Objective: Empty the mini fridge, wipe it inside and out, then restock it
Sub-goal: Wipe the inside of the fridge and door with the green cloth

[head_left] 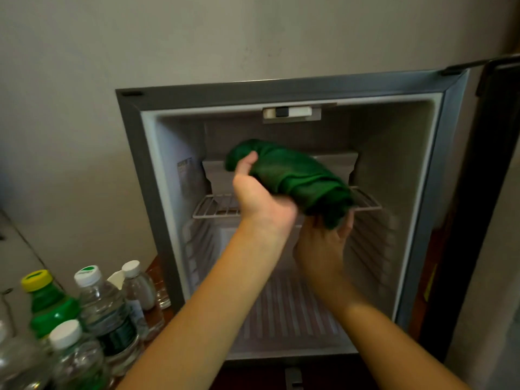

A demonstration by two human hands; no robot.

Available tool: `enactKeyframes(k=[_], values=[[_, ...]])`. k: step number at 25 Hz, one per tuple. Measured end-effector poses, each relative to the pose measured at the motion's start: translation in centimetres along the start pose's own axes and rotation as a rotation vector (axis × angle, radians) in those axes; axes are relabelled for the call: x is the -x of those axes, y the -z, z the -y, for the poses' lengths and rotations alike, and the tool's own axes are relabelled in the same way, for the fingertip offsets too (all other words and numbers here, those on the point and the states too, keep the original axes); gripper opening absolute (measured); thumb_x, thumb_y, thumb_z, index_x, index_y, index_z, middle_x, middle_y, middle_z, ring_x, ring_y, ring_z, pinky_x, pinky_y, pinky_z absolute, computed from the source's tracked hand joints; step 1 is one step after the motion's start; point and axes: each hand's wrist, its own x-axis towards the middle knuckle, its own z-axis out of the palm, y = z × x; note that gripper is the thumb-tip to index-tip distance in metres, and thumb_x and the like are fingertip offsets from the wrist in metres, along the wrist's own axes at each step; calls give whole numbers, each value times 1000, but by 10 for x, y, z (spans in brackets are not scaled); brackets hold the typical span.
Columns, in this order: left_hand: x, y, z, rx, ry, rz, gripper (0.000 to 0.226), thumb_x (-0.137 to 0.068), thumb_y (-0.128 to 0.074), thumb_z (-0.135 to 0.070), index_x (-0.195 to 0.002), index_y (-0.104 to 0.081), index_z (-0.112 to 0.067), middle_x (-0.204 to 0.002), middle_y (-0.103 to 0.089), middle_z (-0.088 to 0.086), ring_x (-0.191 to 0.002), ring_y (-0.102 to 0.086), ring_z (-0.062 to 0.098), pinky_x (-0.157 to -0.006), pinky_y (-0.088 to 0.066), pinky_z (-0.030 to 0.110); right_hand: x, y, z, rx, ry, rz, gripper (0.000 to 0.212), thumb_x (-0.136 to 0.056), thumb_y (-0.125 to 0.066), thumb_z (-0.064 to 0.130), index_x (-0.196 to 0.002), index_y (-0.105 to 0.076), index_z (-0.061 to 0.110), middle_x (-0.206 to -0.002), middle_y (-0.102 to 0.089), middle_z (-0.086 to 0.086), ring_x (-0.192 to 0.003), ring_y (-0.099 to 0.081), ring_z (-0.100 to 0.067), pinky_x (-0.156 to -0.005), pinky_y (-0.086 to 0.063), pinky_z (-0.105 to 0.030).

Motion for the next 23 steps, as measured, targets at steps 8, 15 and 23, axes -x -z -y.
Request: enactKeyframes(k=[8, 15, 23], values=[[-118, 15, -33, -1598, -567, -381, 36, -99, -37, -22, -122, -53, 1, -126, -54, 22, -116, -50, 36, -96, -39, 36, 3, 13, 1, -94, 22, -111, 51, -67, -25, 15, -106, -56, 6, -102, -57, -16, -118, -38, -34, -111, -9, -58], [-129, -3, 14, -2490, -431, -288, 41, -96, -35, -31, -126, -56, -12, -135, -51, 19, -125, -43, 38, -109, -26, 49, 3, 14, 4, -122, 7, -96, 65, -62, -18, 19, -113, -57, 6, -107, -57, -14, -121, -41, -35, -112, -10, -59], [-134, -30, 67, -2346, -575, 403, 45, -98, -32, -46, -124, -57, -19, -129, -57, 11, -116, -53, 31, -95, -42, 35, 2, 9, -1, -32, 65, -120, 45, -70, -33, 17, -111, -49, 9, -104, -57, -12, -118, -43, -32, -110, -15, -59]])
